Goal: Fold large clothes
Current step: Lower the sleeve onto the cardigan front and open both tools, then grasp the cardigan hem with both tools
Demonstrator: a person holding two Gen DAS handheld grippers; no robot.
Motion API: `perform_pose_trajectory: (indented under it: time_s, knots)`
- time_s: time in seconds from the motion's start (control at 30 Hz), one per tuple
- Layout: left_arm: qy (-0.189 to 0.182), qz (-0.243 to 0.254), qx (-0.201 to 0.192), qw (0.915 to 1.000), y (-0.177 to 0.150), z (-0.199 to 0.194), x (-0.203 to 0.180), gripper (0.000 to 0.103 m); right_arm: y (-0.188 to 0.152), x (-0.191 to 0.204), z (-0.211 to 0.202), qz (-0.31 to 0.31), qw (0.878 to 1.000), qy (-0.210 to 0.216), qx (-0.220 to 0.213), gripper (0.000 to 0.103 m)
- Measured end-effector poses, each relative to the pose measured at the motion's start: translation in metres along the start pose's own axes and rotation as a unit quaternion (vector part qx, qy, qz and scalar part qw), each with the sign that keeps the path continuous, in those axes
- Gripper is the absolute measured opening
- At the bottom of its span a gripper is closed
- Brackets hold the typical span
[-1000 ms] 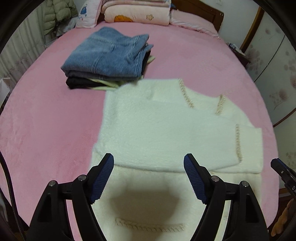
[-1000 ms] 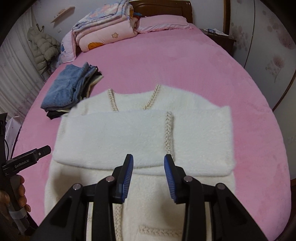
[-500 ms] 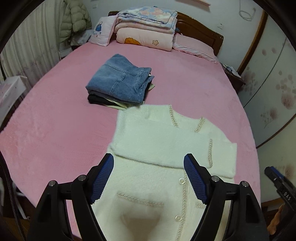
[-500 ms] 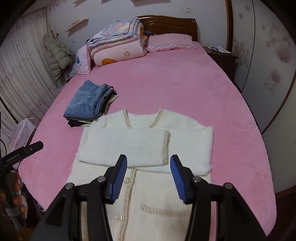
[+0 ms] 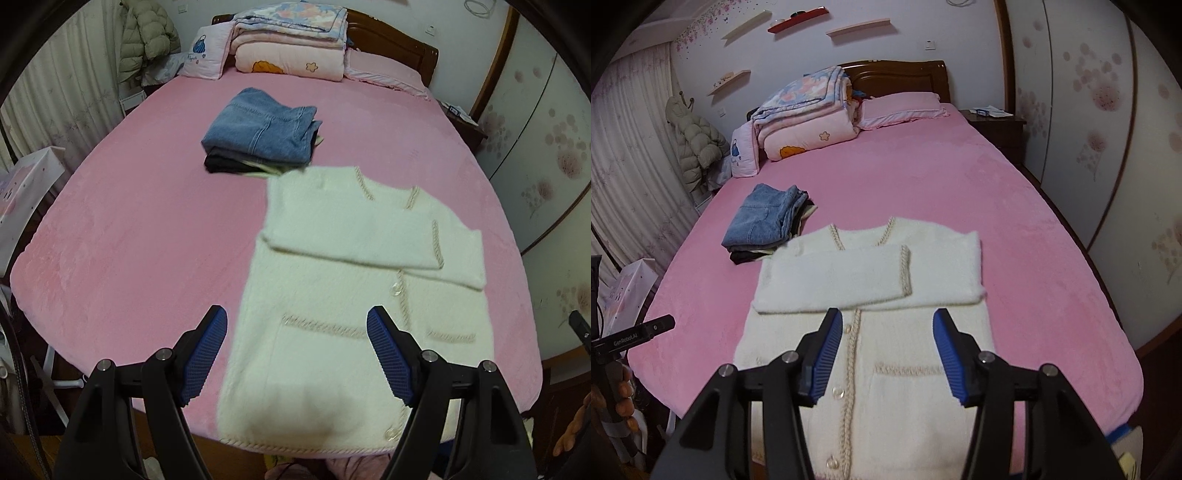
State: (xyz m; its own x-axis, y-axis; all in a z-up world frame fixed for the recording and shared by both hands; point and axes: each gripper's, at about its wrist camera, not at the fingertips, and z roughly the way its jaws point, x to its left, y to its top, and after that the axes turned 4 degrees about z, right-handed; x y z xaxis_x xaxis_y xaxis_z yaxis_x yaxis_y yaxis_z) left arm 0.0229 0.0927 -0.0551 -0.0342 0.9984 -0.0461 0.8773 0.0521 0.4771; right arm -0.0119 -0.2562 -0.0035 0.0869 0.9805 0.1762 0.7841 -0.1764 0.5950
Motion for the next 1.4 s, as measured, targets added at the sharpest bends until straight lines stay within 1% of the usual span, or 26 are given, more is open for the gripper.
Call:
perform_pose_trajectory:
  time_s: [0.1,0.2,0.27,0.3,0.4,0.47,0.63,0.73,0.87,1.07,1.13,1.17,1.23,1.27,1.3,1.4]
  knots:
    - [-0.001,-0.003,0.022,0.9998,-0.026,0.011,0.022,0.078,-0.02,0.001,-0.01,0.002,1.0,-0.014,-0.001,0.051]
    - [-0.006,-0.006,0.049,0.9988,-0.053,0.032,0.044,0.078,-0.041,-0.002,-0.014,0.002,1.0,-0.031,-0.004,0.051]
    - [-0.012,-0.012,0.062,0.9979,-0.072,0.049,0.058,0.078,-0.053,-0.006,-0.011,0.008,0.999,-0.036,0.002,0.051]
    - [-0.016,-0.015,0.076,0.9969,-0.082,0.059,0.066,0.078,-0.06,-0.009,-0.008,0.012,0.999,-0.041,0.008,0.051]
    - [-0.029,-0.015,0.092,0.9952,-0.106,0.08,0.077,0.078,-0.079,-0.018,0.003,0.028,0.998,-0.053,0.029,0.051]
    - [-0.046,-0.012,0.105,0.9934,-0.123,0.097,0.084,0.078,-0.091,-0.022,0.008,0.035,0.997,-0.056,0.038,0.051]
    - [-0.06,-0.02,0.14,0.9882,-0.154,0.141,0.097,0.078,-0.118,-0.031,0.017,0.041,0.995,-0.075,0.056,0.051]
    - [-0.056,-0.028,0.154,0.986,-0.168,0.161,0.106,0.078,-0.128,-0.036,0.019,0.05,0.994,-0.078,0.062,0.051]
    - [-0.069,-0.033,0.162,0.9839,-0.182,0.176,0.115,0.078,-0.138,-0.043,0.018,0.055,0.993,-0.086,0.066,0.051]
    - [-0.08,-0.022,0.166,0.9827,-0.188,0.188,0.117,0.078,-0.153,-0.061,0.019,0.065,0.99,-0.098,0.083,0.051]
    - [-0.089,-0.017,0.168,0.9815,-0.189,0.191,0.115,0.078,-0.159,-0.071,0.023,0.071,0.988,-0.102,0.092,0.051]
    - [-0.095,-0.01,0.171,0.9806,-0.188,0.192,0.113,0.076,-0.162,-0.076,0.026,0.074,0.987,-0.103,0.098,0.051]
    - [-0.108,0.005,0.172,0.9791,-0.188,0.191,0.108,0.067,-0.169,-0.093,0.035,0.092,0.983,-0.104,0.118,0.051]
    - [-0.114,0.01,0.172,0.9784,-0.19,0.191,0.102,0.06,-0.173,-0.102,0.041,0.104,0.981,-0.101,0.13,0.051]
    - [-0.119,0.015,0.173,0.9777,-0.191,0.191,0.1,0.059,-0.176,-0.109,0.046,0.115,0.979,-0.099,0.137,0.051]
    - [-0.118,0.019,0.173,0.9777,-0.194,0.193,0.097,0.059,-0.186,-0.134,0.057,0.148,0.973,-0.093,0.15,0.051]
